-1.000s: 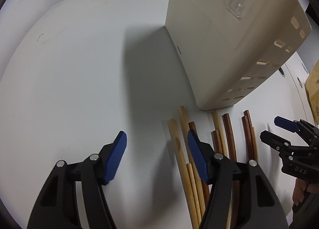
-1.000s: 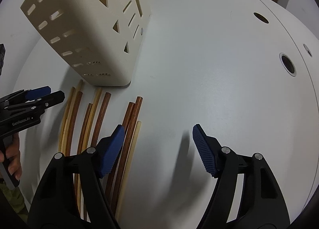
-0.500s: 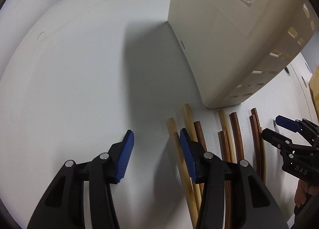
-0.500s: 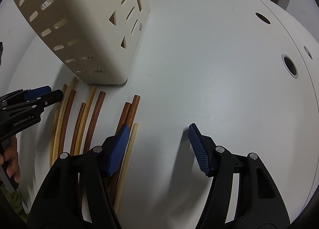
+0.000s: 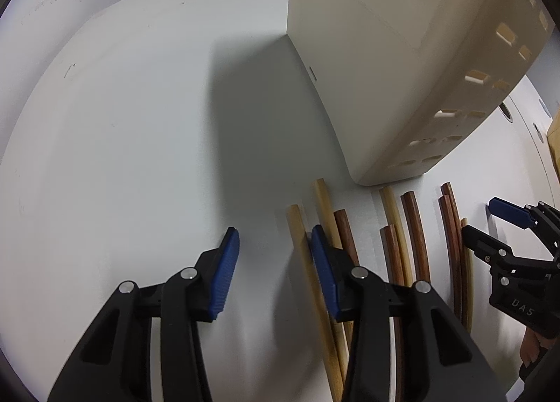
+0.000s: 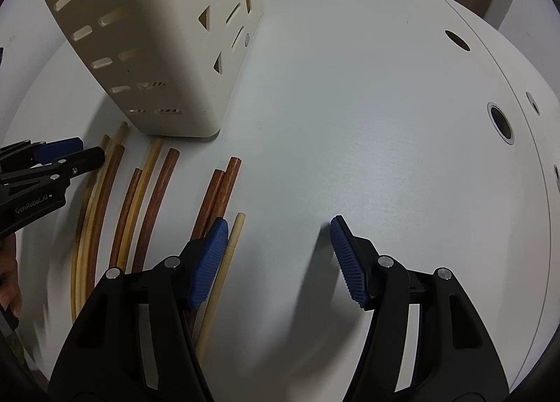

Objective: Organize utensils
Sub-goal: 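Close the left tool on a light bamboo chopstick while the right tool closes on another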

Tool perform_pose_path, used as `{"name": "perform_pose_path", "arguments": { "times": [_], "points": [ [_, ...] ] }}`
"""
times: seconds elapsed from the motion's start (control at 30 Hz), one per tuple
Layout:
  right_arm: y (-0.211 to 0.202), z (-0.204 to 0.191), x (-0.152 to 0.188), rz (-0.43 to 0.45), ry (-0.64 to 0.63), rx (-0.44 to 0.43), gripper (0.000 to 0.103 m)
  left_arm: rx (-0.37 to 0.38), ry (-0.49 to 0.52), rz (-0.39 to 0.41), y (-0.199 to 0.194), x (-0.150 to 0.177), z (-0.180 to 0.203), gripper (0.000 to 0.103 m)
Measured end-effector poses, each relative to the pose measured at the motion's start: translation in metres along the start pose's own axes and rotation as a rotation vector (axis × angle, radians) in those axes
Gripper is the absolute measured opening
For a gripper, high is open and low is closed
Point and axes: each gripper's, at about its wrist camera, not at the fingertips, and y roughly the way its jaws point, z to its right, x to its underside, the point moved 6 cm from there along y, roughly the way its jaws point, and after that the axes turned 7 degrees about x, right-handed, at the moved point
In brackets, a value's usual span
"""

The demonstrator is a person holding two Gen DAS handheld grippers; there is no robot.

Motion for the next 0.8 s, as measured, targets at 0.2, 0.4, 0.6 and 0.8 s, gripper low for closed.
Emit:
{"name": "perform_pose_path", "arguments": {
  "times": [0.2,0.4,0.6,0.8],
  "points": [
    [-0.008,-0.014,0.006,-0.008,-0.027,-0.035,0.037,-0.012,0.001,-0.012,-0.002,-0.004,0.000,0.010],
    [-0.016,-0.028,0.012,0.010,-0.043,-0.088,0.007,0.009,-0.007,-0.011,-0.002,-0.007,-0.009,0.006],
    [-0.030,-0.026,0.011,0.053,0.001,-0.136,0.004,0.014,0.016,0.053,-0.025,-0.009,-0.007,0.006],
    [-0.070,-0.024,0.003,0.184,0.026,-0.179,0.004,0.014,0.045,0.188,-0.073,-0.012,0.000,0.006]
  ]
}}
